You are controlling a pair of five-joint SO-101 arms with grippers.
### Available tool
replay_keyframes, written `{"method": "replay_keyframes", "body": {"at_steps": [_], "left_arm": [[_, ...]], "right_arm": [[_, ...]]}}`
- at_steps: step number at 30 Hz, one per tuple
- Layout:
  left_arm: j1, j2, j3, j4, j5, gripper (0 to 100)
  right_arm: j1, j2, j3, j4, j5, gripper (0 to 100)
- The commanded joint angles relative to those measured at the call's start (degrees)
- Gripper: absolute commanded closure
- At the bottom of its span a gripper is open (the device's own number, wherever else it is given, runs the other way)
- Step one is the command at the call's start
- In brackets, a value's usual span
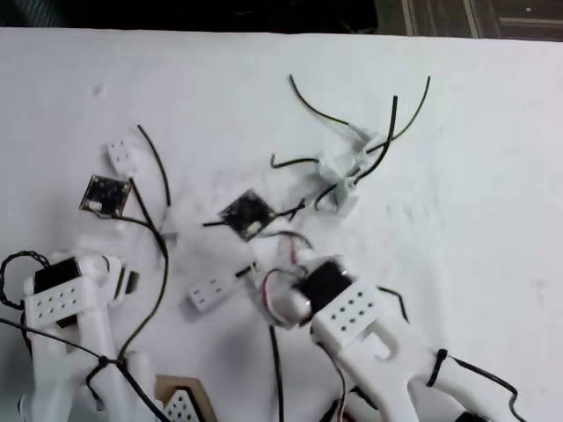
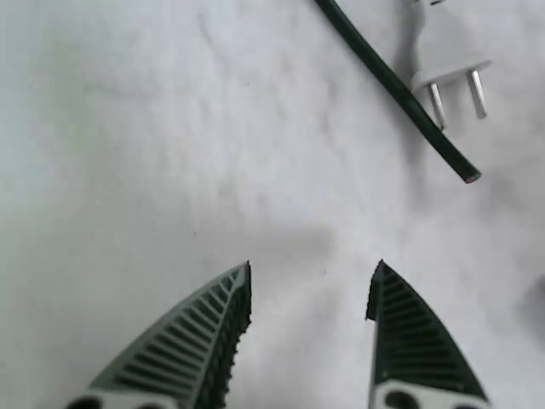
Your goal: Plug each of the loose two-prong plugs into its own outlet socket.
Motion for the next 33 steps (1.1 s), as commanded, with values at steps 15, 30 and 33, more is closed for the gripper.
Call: {"method": "replay_keyframes", "body": {"at_steps": [15, 30, 33], "left_arm": [[-0.31, -1.80, 0.00, -0.79, 0.62, 77], [-0.40, -1.80, 0.00, -0.79, 0.62, 77], [-0.40, -1.80, 0.00, -0.79, 0.62, 77]], "right_arm": [[-1.01, 23.78, -4.48, -15.96, -3.08, 85.4], [7.25, 31.96, -4.75, -23.52, 0.70, 97.5], [9.89, 31.96, -4.75, -23.34, 4.04, 97.8]]}}
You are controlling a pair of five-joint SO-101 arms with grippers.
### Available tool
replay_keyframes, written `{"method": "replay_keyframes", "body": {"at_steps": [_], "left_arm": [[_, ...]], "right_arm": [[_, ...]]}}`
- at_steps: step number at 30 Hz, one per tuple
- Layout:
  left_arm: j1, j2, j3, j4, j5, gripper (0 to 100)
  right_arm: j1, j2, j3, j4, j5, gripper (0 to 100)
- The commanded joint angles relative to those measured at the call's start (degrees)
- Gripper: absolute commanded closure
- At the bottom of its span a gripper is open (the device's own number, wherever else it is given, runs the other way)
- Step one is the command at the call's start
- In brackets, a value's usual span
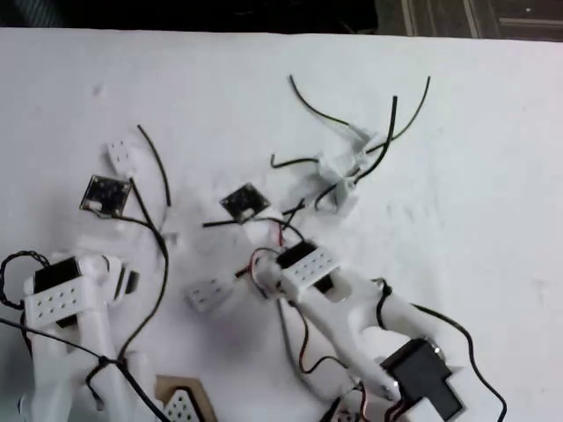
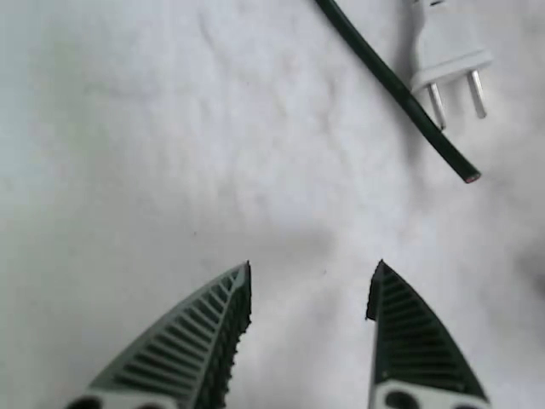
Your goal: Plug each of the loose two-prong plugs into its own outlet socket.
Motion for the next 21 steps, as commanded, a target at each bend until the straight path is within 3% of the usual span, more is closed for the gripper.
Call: {"method": "replay_keyframes", "body": {"at_steps": [1, 4, 6, 13, 21], "left_arm": [[-0.40, -1.80, 0.00, -0.79, 0.62, 77], [-0.40, -1.80, 0.00, -0.79, 0.62, 77], [-0.40, -1.80, 0.00, -0.79, 0.62, 77], [-0.40, -1.80, 0.00, -0.79, 0.62, 77], [-0.31, -1.80, 0.00, -0.79, 0.62, 77]], "right_arm": [[3.74, 0.13, -1.76, -1.71, 2.64, 98.2], [6.90, -2.68, -1.41, -0.66, 3.16, 98.1], [8.40, -5.49, -1.41, 2.07, 7.91, 98.1], [12.79, -16.04, -1.32, 9.63, 46.33, 98.1], [16.13, -17.54, 0.62, 19.21, 69.27, 98.1]]}}
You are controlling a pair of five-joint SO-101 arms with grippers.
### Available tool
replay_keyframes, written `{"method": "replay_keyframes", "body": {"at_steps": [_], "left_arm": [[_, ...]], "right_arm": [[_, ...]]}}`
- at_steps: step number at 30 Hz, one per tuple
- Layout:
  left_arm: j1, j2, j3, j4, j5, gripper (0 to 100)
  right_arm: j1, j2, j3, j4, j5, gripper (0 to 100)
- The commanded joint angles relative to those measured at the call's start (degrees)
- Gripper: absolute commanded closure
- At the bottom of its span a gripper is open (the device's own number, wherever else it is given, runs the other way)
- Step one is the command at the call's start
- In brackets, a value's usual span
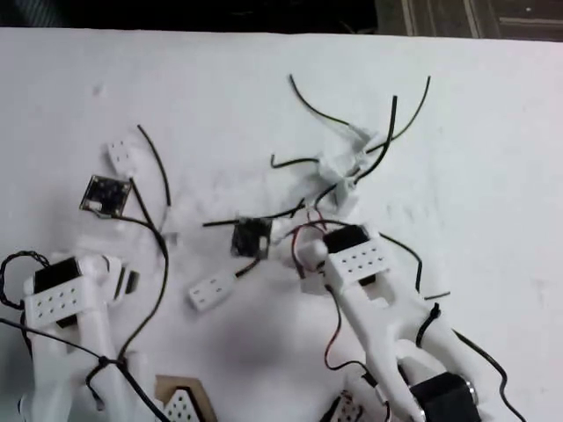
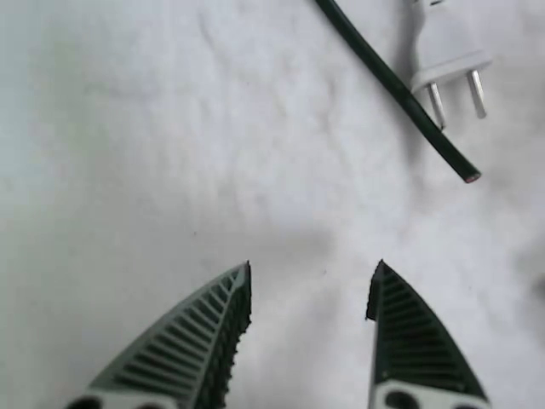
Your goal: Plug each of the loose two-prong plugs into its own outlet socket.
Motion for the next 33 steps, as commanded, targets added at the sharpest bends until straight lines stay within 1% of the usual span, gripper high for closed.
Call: {"method": "replay_keyframes", "body": {"at_steps": [1, 4, 7, 9, 11, 15, 19, 21, 23, 26, 27, 29, 33], "left_arm": [[-0.31, -1.80, 0.00, -0.79, 0.62, 77], [-0.31, -1.80, 0.00, -0.79, 0.62, 77], [-0.22, -1.80, 0.00, -0.79, 0.62, 77], [-0.22, -1.80, 0.00, -0.79, 0.62, 77], [-0.22, -1.80, 0.00, -0.79, 0.62, 77], [-0.22, -1.80, 0.00, -0.88, 0.62, 77], [-0.22, -1.80, 0.00, -0.88, 0.62, 77], [-0.22, -1.80, 0.00, -0.88, 0.62, 77], [-0.22, -1.80, 0.00, -0.88, 0.62, 77], [-0.22, -1.80, 0.00, -0.88, 0.62, 77], [-0.22, -1.80, 0.00, -0.88, 0.62, 77], [-0.22, -1.80, 0.00, -0.88, 0.62, 77], [-0.22, -1.80, 0.00, -0.88, 0.62, 77]], "right_arm": [[1.71, -2.42, 1.05, 1.89, 11.08, 98.1], [2.24, -2.42, 4.13, 1.80, 19.16, 98.1], [2.42, -2.51, 5.89, 1.80, 32.09, 98.1], [3.38, -2.51, 6.15, 1.71, 39.21, 98.1], [3.82, -2.51, 5.98, 1.63, 41.67, 98.1], [4.70, -2.42, 6.33, -1.36, 41.67, 97.8], [6.37, -2.51, 6.24, -1.54, 41.49, 97.7], [6.64, -2.51, 6.24, -1.54, 38.15, 97.5], [6.64, -2.59, 6.15, -1.54, 33.05, 92.8], [6.64, -4.44, 5.98, -1.54, 27.16, 78.9], [6.55, -5.76, 5.98, -1.54, 25.76, 75.9], [6.11, -9.01, 5.98, -1.19, 23.91, 76.3], [5.23, -15.78, 6.15, 1.27, 22.07, 82.8]]}}
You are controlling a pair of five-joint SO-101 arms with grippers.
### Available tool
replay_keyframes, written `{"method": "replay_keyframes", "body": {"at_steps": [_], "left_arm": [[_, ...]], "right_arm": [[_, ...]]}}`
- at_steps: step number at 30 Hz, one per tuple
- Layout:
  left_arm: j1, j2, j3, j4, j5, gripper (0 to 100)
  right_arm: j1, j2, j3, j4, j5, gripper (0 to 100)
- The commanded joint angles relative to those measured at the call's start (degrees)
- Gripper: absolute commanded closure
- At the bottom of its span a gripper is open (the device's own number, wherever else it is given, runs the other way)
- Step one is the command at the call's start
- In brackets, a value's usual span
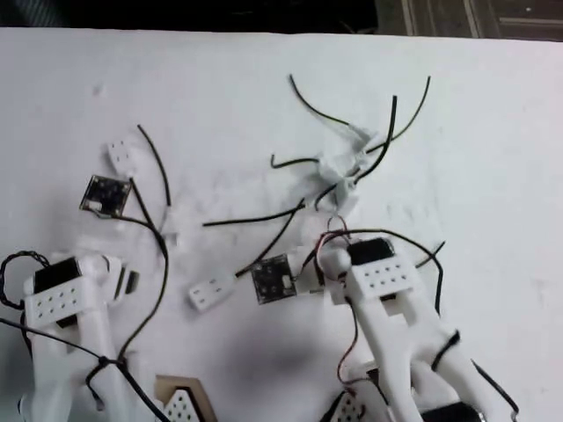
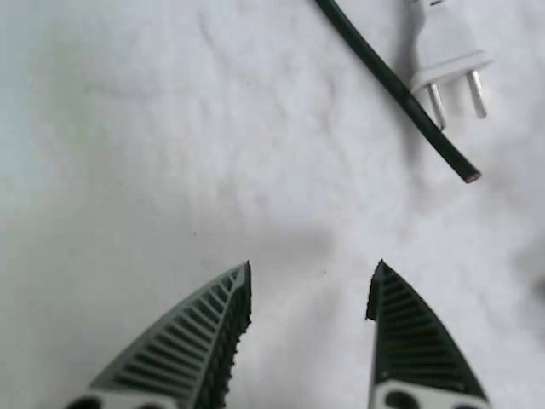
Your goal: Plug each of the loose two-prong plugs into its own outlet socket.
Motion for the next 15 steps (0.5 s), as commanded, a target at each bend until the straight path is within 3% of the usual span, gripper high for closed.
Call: {"method": "replay_keyframes", "body": {"at_steps": [1, 4, 7, 13, 15], "left_arm": [[-0.22, -1.80, 0.00, -0.88, 0.62, 77], [-0.22, -1.80, 0.00, -0.88, 0.62, 77], [-0.22, -1.80, 0.00, -0.88, 0.62, 77], [-0.22, -1.80, 0.00, -0.88, 0.62, 77], [-0.22, -1.80, 0.00, -0.88, 0.62, 77]], "right_arm": [[-0.84, -6.73, -0.44, 3.56, -3.16, 84.3], [-0.92, -11.65, -0.44, 6.81, -11.08, 88.2], [-0.92, -16.31, -0.35, 8.22, -26.55, 93.2], [-0.66, -22.81, -1.76, 5.85, -81.14, 96.7], [-1.01, -23.16, -1.32, 7.69, -92.92, 94.3]]}}
